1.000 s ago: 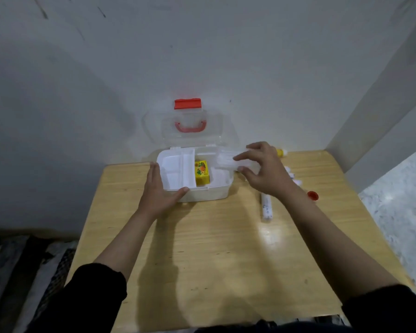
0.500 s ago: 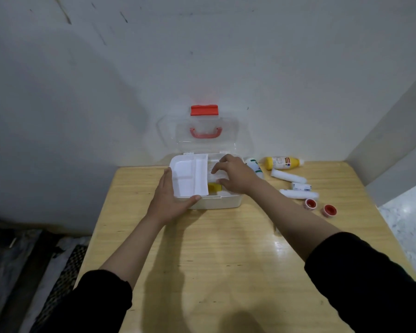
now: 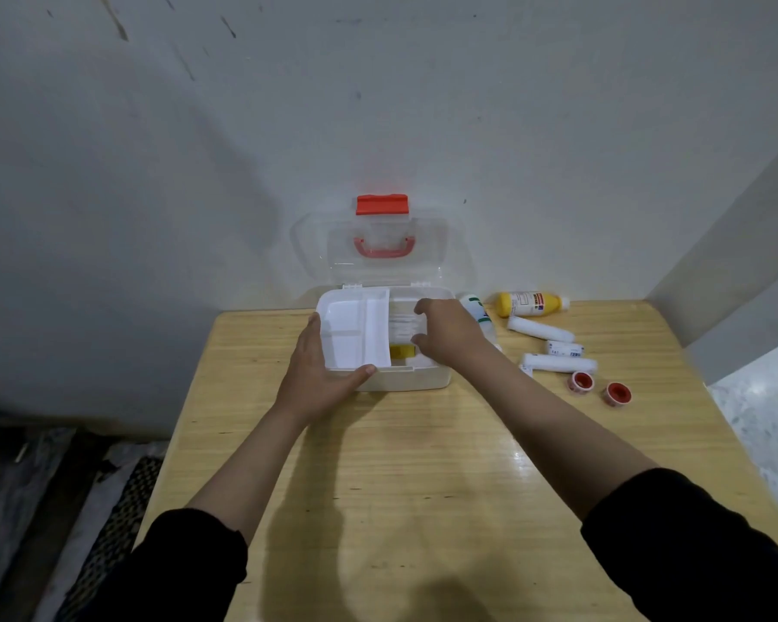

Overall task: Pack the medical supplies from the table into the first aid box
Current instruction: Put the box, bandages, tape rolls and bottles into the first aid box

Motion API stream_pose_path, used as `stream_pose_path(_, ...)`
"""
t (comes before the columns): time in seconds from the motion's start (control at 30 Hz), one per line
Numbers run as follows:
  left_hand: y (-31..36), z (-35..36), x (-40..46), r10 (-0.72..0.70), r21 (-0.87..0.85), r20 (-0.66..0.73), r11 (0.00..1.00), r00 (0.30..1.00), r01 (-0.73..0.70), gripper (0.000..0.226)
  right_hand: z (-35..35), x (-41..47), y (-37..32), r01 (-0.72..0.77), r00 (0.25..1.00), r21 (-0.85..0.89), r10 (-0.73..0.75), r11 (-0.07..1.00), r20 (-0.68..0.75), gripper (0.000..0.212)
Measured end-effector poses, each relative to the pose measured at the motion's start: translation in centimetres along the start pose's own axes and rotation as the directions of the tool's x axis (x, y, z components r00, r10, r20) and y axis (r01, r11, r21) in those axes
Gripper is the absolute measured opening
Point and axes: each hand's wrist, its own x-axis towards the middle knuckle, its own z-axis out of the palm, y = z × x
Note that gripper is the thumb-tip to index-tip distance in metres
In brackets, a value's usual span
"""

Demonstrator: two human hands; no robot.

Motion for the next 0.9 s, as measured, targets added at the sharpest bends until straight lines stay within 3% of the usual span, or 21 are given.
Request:
stream_pose_path(0.33, 0.3, 0.0, -0.2, 0.019, 0.004, -0.01, 1.0, 1.0, -0.019, 0.118, 1.3, 0.7, -1.3, -0.033, 0.999, 0.102, 0.035, 0.994, -0.017, 0.032)
stream_pose_path(0.47, 0.3, -0.2, -0.1, 0.014, 0.001, -0.003, 1.0, 1.0, -0.014, 0.118, 1.8, 0.9, -1.6, -0.08, 0.992, 0.223, 0.101, 0.971, -0.08, 0.044)
stream_pose_path(0.63, 0.3, -0.2, -0.2, 0.005, 0.005, 0.003, 1.0, 1.0, -0.005, 0.12, 0.9, 0.4, -1.4, -0.114, 0.991, 0.326, 0.133, 0.938, -0.035, 0.056)
stream_pose_path(0.8, 0.6, -0.3, -0.3, -0.009, -0.003, 0.007, 1.0, 1.0, 0.009, 0.122, -1.2, -3.0, 1.3, 0.007, 0.963, 0.422, 0.108, 0.907, -0.248, 0.035)
stream_pose_path(0.9, 0.6, -0.4, -0.3, -0.019, -0.017, 0.011, 1.0, 1.0, 0.02, 0.123, -2.5, -5.6, 5.9, -0.029, 0.94, 0.368, 0.15, 0.929, -0.306, 0.027)
